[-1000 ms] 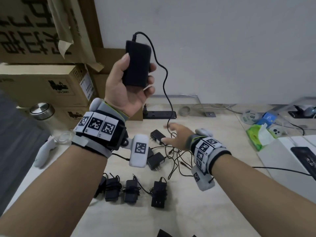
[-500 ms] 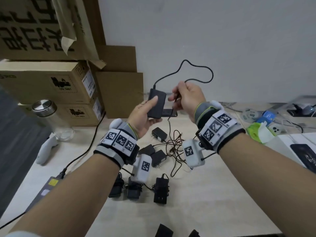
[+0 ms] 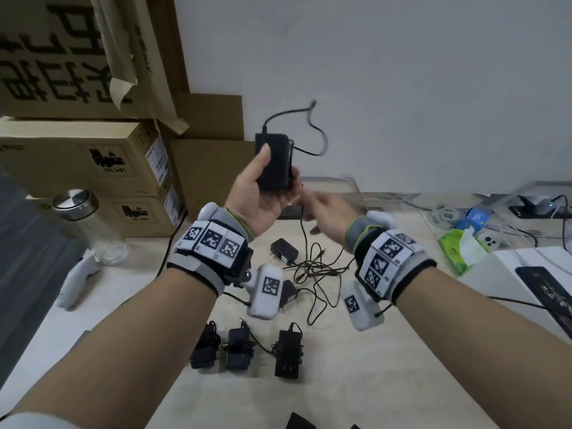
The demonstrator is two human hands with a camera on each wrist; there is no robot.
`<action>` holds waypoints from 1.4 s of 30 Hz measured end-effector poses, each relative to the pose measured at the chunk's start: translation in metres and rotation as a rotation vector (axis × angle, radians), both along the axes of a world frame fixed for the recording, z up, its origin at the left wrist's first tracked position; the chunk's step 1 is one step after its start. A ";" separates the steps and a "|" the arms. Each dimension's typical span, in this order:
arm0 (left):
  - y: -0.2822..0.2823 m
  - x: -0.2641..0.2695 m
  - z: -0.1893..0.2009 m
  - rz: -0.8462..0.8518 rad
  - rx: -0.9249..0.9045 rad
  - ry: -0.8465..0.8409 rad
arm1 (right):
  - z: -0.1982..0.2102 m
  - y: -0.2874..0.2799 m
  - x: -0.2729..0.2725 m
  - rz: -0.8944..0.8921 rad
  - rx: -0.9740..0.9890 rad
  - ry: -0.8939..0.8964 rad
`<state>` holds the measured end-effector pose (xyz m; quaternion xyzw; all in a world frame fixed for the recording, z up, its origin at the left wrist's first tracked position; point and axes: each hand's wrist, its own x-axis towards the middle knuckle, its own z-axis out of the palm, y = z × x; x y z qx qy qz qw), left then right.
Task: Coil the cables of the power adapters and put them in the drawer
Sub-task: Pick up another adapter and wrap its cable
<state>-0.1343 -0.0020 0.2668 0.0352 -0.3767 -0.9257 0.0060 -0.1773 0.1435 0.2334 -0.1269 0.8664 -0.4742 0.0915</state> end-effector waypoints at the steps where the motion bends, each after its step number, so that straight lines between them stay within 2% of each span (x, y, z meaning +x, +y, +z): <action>1: -0.002 -0.001 0.006 0.018 0.027 0.017 | -0.008 0.003 0.003 0.076 0.106 -0.023; 4: -0.016 -0.003 0.022 0.094 0.098 0.069 | -0.029 0.017 0.005 0.223 0.344 -0.101; 7: -0.033 -0.006 0.027 0.190 0.131 0.101 | -0.038 0.030 0.001 0.186 0.444 -0.138; 12: -0.041 -0.010 -0.003 0.195 -0.033 -0.031 | -0.022 0.023 -0.008 -0.100 0.016 -0.115; 14: -0.039 -0.010 -0.018 0.173 -0.076 -0.093 | -0.011 0.020 -0.015 -0.176 -0.048 -0.048; 16: -0.039 -0.010 -0.030 0.162 -0.144 -0.140 | -0.003 0.022 -0.024 -0.229 0.012 0.071; 18: -0.039 -0.009 -0.039 0.150 -0.249 -0.172 | -0.002 0.028 -0.034 -0.240 0.042 0.112; 19: -0.040 -0.007 -0.041 0.136 -0.297 -0.186 | -0.005 0.032 -0.037 -0.226 0.090 0.089; 23: -0.043 0.000 -0.042 0.042 -0.453 -0.223 | -0.022 0.051 -0.030 -0.091 0.489 -0.115; 25: -0.043 0.003 -0.042 -0.018 -0.490 -0.206 | -0.031 0.052 -0.023 -0.096 0.582 -0.116; 27: -0.041 0.005 -0.041 -0.067 -0.522 -0.180 | -0.033 0.043 -0.021 -0.153 0.476 -0.024; 31: -0.038 0.006 -0.041 -0.151 -0.556 -0.160 | -0.011 0.016 -0.016 -0.207 0.127 0.348; 33: -0.037 0.005 -0.040 -0.224 -0.490 -0.133 | -0.001 0.008 -0.017 -0.138 0.152 0.470; 34: -0.036 0.005 -0.038 -0.256 -0.446 -0.117 | 0.002 0.004 -0.020 -0.099 0.181 0.474; 36: -0.031 0.005 -0.033 -0.275 -0.344 -0.102 | 0.004 -0.001 -0.023 -0.061 0.123 0.383; 40: -0.022 0.005 -0.027 -0.163 -0.078 -0.102 | -0.003 -0.009 -0.013 -0.083 -0.281 -0.037; 42: -0.020 0.003 -0.026 -0.088 0.028 -0.109 | -0.011 -0.010 -0.004 -0.043 -0.237 -0.076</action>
